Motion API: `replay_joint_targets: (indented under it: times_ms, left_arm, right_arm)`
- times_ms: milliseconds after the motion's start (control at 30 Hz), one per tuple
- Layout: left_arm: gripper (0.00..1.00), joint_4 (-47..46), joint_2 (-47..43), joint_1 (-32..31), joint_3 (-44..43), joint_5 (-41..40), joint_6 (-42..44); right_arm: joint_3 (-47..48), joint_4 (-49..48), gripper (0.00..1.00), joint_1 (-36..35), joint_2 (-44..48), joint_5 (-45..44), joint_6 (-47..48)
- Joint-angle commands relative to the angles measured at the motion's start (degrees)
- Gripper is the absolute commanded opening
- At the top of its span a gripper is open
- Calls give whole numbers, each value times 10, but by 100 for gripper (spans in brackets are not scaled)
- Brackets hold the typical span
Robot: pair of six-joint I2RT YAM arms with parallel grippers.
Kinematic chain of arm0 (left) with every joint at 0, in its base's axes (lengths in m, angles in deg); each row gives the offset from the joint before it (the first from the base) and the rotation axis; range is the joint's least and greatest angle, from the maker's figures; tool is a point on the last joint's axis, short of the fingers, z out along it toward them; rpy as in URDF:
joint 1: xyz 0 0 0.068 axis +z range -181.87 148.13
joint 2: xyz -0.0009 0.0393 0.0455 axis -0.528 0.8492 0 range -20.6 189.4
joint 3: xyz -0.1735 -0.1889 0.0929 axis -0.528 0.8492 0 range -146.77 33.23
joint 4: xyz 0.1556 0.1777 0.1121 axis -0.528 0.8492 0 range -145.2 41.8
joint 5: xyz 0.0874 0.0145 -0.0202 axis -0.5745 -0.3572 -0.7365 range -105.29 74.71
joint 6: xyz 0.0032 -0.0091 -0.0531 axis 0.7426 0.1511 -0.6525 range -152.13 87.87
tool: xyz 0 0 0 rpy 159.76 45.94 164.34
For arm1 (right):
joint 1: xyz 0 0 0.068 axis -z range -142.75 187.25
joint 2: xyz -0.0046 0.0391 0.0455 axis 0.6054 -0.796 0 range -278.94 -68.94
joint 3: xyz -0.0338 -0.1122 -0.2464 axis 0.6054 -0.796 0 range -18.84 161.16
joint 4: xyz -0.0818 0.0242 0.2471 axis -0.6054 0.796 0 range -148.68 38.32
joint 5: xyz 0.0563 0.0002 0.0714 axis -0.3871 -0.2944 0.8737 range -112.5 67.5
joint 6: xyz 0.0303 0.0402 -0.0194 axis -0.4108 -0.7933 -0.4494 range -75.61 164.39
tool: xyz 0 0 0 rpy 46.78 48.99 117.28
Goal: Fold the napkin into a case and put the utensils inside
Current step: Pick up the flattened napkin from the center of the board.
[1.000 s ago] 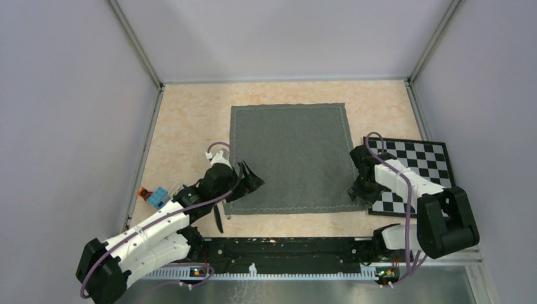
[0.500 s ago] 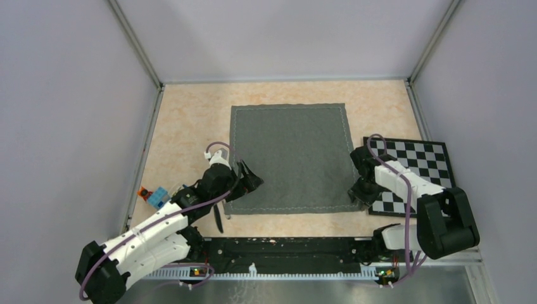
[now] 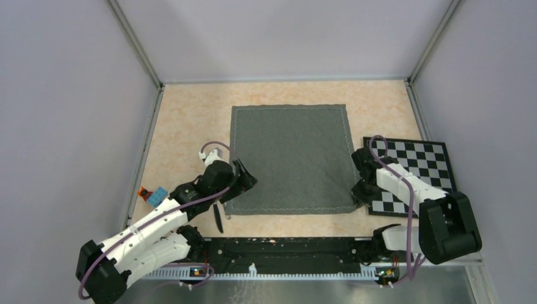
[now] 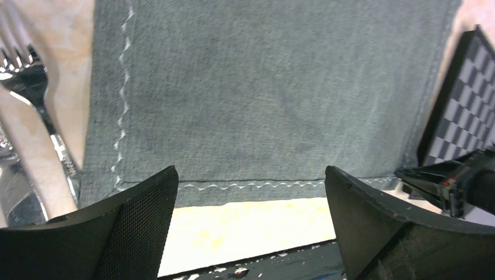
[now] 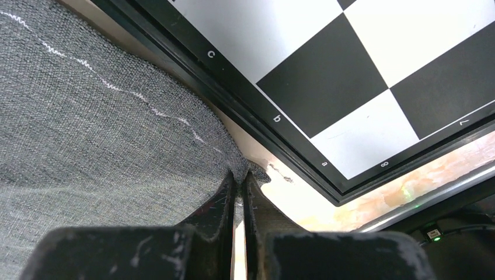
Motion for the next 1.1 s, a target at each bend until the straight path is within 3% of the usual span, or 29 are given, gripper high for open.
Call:
replay_joint_targets:
  times_ms: [0,100,200,300,400,700,967,1067]
  left_arm:
    - [99,51,25,1,-23,-10,-30]
    - [99,60,45,1,-25,14,-35]
    - [90,98,65,0,-20,7,-91]
    - [80,172,73,-17,-21,-41,-171]
    - [78,218,83,-36,-30,-87,-222]
    - [73,136,134,-56,-5,-37,-254]
    - [69,179,130,-64,2,-59,-301]
    - [62,174,127,-66,12,-53,-311]
  right_arm:
    - [-29,-29,0,2,33,6,-9]
    - [-27,-51,0,1,81,19,-6]
    - [-25,-67,0,1,132,14,-9]
    - [-28,-78,0,2,168,10,-11]
    - [-22,-66,0,2,188,-11,-12]
    - [23,-41,0,2,168,-76,43]
    - [20,-47,0,2,185,-93,56]
    - [26,-49,0,2,175,-92,66]
